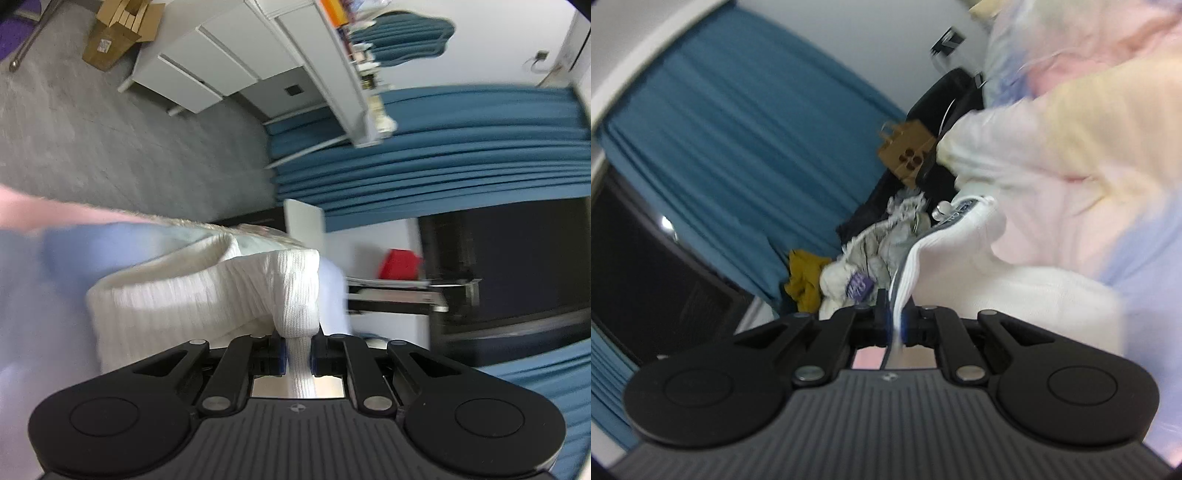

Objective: Fold clothes

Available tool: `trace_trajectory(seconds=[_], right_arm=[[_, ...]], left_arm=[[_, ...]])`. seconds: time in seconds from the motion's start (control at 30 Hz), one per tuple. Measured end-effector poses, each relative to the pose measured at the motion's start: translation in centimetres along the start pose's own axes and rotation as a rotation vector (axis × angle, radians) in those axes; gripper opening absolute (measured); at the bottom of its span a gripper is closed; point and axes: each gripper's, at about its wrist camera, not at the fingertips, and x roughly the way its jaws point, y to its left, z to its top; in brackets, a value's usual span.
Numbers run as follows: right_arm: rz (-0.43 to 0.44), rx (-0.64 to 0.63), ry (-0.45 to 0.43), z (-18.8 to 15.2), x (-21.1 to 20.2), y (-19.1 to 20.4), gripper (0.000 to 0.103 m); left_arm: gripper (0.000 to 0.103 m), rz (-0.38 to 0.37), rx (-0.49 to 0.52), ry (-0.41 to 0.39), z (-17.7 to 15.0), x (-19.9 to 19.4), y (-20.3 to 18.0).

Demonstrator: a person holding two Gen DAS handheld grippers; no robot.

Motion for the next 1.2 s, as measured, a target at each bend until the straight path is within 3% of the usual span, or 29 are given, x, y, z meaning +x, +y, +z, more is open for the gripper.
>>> trace_trajectory(seconds=[0.23,0.4,0.47,0.57,0.63,0.77,0.83,0.9,1.03,1.2], right_arm=[[0.010,-0.090,0.056,-4.6,9.1,-1.1,0.008],[-0.013,-0.220,0.135,-7.0,13.5,-2.1,0.010],[0.001,-0.198,0.168,-7.0,14.0,-2.9,0.011],[0.035,-0.122,0.193,-5.6,13.4,-3.1,0.018],[0.068,-0.100,0.219,-5.0,12.5,-2.6,0.029],[0.148,-0.129,0.253,-2.9,9.1,-1.7,0.043],[0.186,-0.126,0.244,-1.5,6.5,-2.0,0.059],[0.217,-0.084,0.229,0.0,3.6,-3.1,0.069],[0.170,0.043,0.206,2.3,-1.3,-7.1,0.070],[0.067,0.173,0.309,2.7,-3.1,-12.2,0.070]], left_arm=[[0.012,0.127,0.131,-0.005,1.1,10.8,-2.3],[0.015,0.195,0.293,-0.001,0.5,14.6,-3.9],[0.016,0.161,0.322,0.009,0.0,13.6,-4.1],[0.029,0.094,0.351,0.026,-0.7,11.4,-4.1],[0.044,0.050,0.369,0.036,-1.2,10.0,-4.1],[0.063,-0.039,0.398,0.050,-2.6,6.0,-3.5],[0.080,-0.078,0.396,0.047,-3.5,3.3,-2.4],[0.080,-0.098,0.378,0.047,-4.5,0.7,-0.7],[0.087,-0.054,0.266,0.129,-4.9,-1.3,2.5],[0.087,0.069,0.165,0.201,-4.5,-1.0,5.7]])
